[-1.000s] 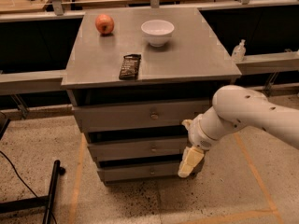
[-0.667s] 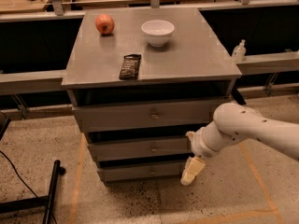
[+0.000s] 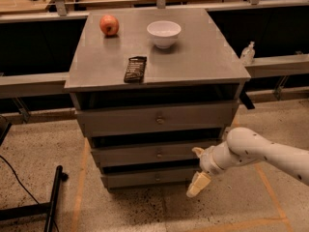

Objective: Open bottom drawer

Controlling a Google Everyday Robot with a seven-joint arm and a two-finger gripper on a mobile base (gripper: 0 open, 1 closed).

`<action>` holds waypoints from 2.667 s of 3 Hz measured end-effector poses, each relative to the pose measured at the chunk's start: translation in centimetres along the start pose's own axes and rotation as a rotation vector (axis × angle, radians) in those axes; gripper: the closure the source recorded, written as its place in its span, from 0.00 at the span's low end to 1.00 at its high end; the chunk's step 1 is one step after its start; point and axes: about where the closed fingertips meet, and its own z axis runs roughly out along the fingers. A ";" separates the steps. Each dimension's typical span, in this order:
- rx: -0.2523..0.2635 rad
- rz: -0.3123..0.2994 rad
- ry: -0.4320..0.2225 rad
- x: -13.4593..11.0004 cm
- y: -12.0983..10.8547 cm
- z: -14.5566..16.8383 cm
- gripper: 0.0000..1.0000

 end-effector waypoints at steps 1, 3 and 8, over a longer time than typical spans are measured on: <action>-0.032 0.047 -0.222 0.6 -0.9 1.0 0.00; -0.023 0.056 -0.316 2.1 -1.8 1.8 0.00; -0.073 0.058 -0.306 13.9 -6.2 13.4 0.00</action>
Offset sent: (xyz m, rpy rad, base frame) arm 0.0066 0.0004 -0.0114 0.1823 0.0004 -0.0224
